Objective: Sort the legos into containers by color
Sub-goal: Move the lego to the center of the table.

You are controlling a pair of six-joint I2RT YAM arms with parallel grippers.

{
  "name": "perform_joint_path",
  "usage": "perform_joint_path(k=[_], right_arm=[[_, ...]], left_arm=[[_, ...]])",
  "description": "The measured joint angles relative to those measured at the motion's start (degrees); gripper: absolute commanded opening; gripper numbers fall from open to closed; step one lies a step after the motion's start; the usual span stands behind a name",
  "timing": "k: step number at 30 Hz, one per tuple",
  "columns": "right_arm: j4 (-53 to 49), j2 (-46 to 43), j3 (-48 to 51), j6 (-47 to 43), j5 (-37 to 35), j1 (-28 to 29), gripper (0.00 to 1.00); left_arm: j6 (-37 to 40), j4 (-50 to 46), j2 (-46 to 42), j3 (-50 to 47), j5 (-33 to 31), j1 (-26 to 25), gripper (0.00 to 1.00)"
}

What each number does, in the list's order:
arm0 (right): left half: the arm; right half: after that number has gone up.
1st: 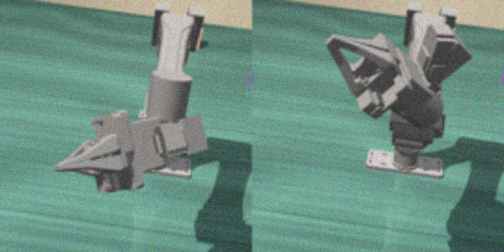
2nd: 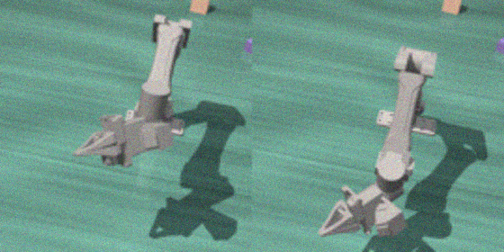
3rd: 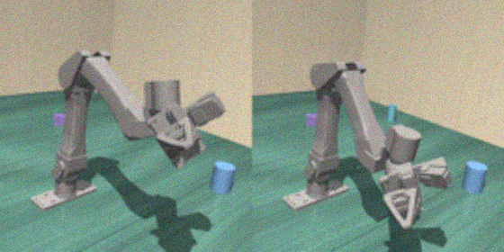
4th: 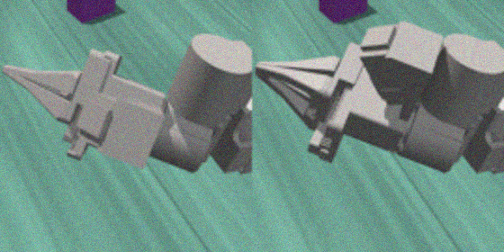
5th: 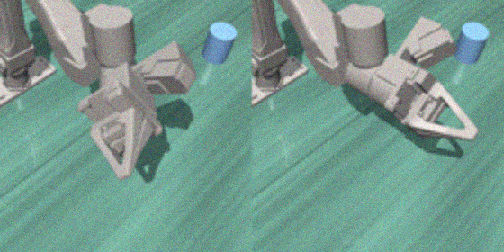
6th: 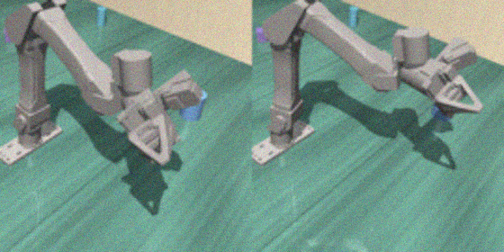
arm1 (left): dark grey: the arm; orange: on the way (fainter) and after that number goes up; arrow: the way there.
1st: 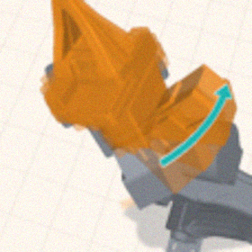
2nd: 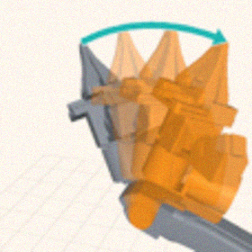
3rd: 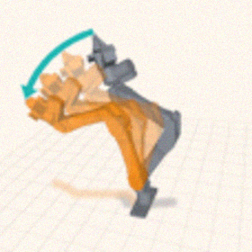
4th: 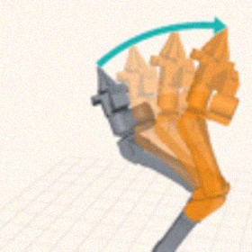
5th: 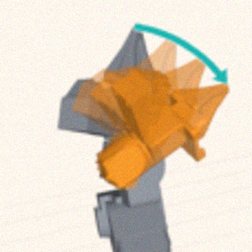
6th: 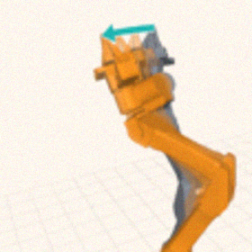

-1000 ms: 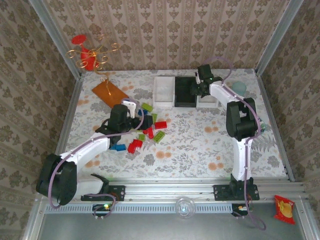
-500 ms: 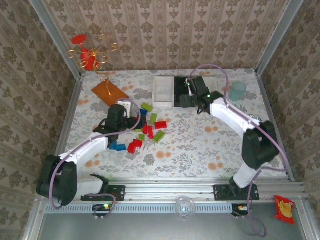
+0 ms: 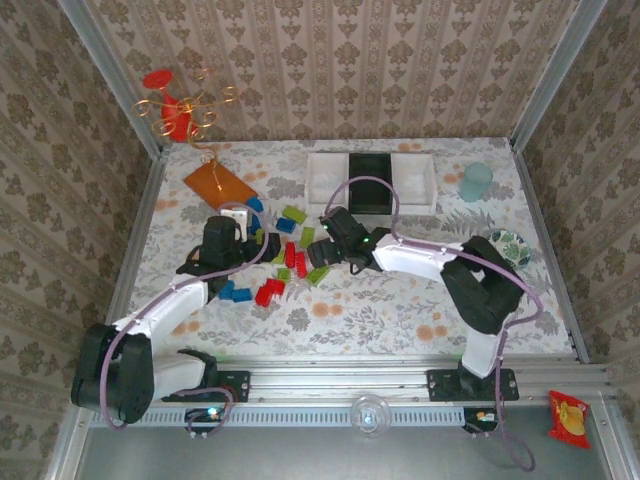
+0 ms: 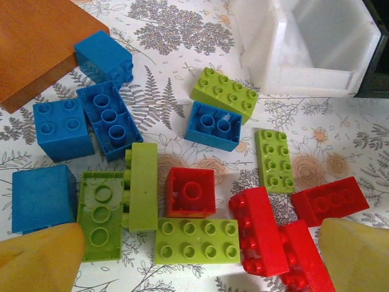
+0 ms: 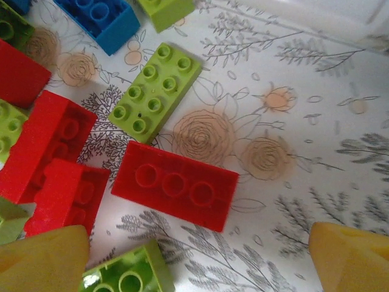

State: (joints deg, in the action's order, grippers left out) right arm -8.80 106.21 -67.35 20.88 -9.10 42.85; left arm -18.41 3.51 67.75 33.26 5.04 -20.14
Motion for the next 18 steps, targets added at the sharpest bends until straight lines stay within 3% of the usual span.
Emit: perform_joint_path(k=[13,18], right_arm=[[-0.22,7.32,-5.6,4.66,-2.97,1.68,0.86],[-0.22,8.85,-6.82,5.33,-3.52,1.68,0.79]], left_arm=[[-1.16,0.83,-0.66,-0.39,1.4,0.04,1.0],[-1.31,0.87,-2.14,-0.63,1.38,0.04,1.0]])
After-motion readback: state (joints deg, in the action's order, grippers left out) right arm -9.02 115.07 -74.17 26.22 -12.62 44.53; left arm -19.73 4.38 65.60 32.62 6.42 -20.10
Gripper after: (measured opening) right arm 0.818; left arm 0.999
